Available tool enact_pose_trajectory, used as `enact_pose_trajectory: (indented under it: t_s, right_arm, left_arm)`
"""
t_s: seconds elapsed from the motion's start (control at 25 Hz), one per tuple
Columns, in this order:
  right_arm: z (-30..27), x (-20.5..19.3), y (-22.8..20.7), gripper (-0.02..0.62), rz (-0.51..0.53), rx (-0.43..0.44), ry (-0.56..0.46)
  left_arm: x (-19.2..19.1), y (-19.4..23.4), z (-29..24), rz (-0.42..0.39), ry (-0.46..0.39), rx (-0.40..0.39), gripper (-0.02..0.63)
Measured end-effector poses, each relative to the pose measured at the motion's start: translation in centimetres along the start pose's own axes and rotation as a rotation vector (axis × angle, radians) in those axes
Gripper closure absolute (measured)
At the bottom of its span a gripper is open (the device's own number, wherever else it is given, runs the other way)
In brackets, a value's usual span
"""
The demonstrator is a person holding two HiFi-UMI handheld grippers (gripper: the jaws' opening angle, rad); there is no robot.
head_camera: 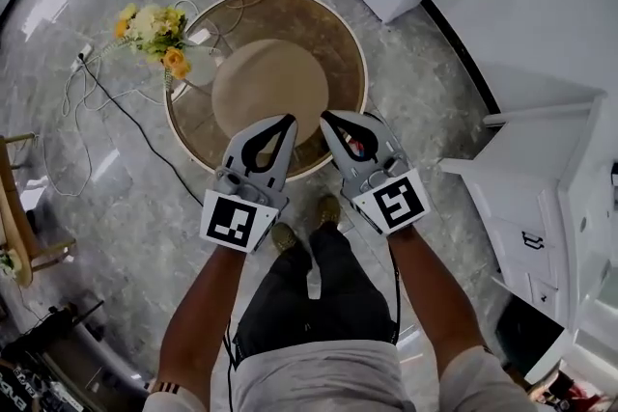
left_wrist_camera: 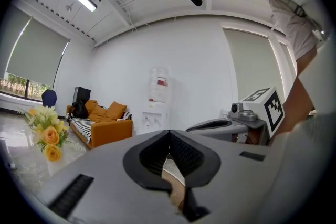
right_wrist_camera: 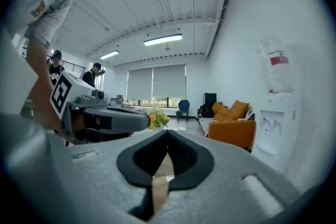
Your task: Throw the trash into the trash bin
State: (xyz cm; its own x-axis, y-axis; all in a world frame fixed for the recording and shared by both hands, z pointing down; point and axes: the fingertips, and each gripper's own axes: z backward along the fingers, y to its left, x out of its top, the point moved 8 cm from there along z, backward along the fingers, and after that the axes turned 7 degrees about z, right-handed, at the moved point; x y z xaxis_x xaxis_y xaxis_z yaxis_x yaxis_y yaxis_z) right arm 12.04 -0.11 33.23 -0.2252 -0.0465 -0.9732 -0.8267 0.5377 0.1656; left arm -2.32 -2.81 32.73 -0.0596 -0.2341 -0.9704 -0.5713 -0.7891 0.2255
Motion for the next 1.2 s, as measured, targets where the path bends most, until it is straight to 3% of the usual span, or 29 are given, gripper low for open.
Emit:
enact_pose_trajectory:
  t_s: [0.48, 0.72, 0.88, 1.2]
  right_arm:
    - [0.6, 9.9, 3.2, 0.594, -0.045, 0.059, -0.095]
    - [1.1, 13.4, 3.9, 0.595, -0.003, 0.115, -0.121]
    - [1.9, 14.9, 3.7, 0.595, 0.009, 0.139, -0.141]
    - [3.3, 16.0, 3.4, 0.595, -0.008, 0.174, -0.168]
  left_arm:
    - [8.2, -1.2, 5.8, -0.013, -0.102, 0.031, 0.606]
    - [11.0, -2.3, 7.3, -0.011, -0.134, 0.061, 0.606]
    - [12.7, -3.6, 7.6, -0.020, -0.187, 0.066, 0.606]
    - [14.0, -5.1, 8.5, -0.019, -0.169, 0.111, 0.606]
